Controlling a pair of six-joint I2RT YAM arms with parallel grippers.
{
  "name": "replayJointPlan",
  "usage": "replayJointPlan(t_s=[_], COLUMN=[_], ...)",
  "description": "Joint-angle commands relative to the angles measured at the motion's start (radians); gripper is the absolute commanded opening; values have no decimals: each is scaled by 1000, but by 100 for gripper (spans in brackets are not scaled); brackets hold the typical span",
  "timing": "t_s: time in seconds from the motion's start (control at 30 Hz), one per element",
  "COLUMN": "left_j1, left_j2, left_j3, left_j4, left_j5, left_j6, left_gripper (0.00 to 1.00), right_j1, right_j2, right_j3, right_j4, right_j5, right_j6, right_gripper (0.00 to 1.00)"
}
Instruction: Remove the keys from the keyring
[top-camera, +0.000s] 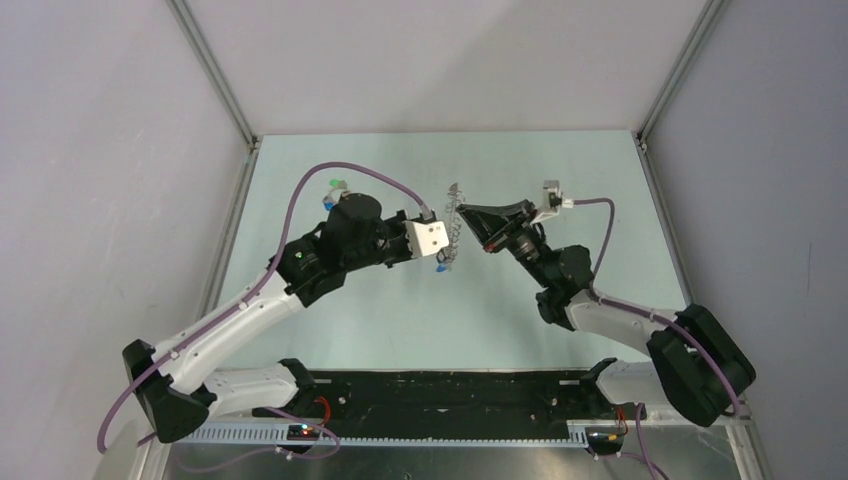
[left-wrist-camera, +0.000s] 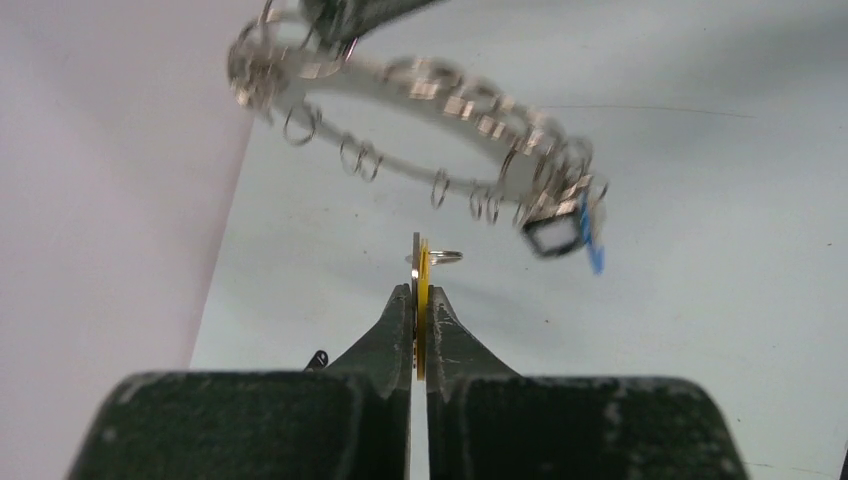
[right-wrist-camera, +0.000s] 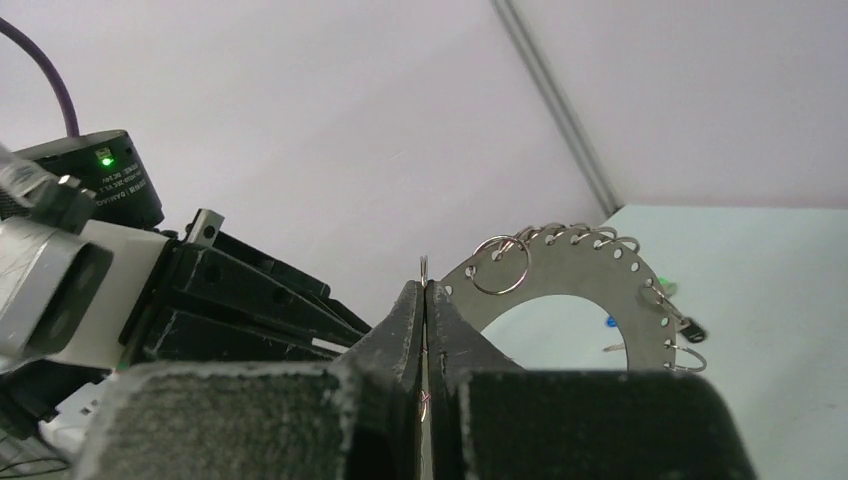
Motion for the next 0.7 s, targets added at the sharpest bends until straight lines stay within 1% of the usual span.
replayJointPlan(t_s=[0.0,0.1,0.13,0.17,0.2,0.23,0.3,0.33,0.37,0.43,0.57,0.67], left_j1=[51,105,142,165,215,240,368,402,466,541,618,663], left_j2=[19,68,107,153,176,225,310,338,402,498,670,769], left_j3=[27,63,74,101,116,144,180,205,219,273,380,452], left_j4=[38,46,47,49,51,62,89,111,119,134,135,134], left_j5=[-28,-23,-12,-5,11,21,67,103,118,140,72,55], left_j6=[-88,-172,-229,-260,-321,-347,-469,-498,-559,-623,-639,-647], left_gripper=[0,0,0,0,0,0,0,0,0,0,0,0], right_j1=[-57,-104,-120,-125,-132,-134,-136,-136,-136,-138,-138,-138], right_j2=[-119,-250,-280,-335,-365,-424,-500,-543,-565,-619,-695,-735], right_j3=[-44,-77,-80,-84,-84,-85,-85,-85,-85,-84,-84,-83], right_j4=[79,-72,-105,-173,-204,-262,-332,-353,-388,-431,-496,-537], right_j5=[45,56,63,78,84,92,107,113,121,125,128,128], right_j6=[-69,-178,-205,-261,-292,-353,-425,-442,-468,-497,-516,-519], right_gripper=[0,0,0,0,0,0,0,0,0,0,0,0])
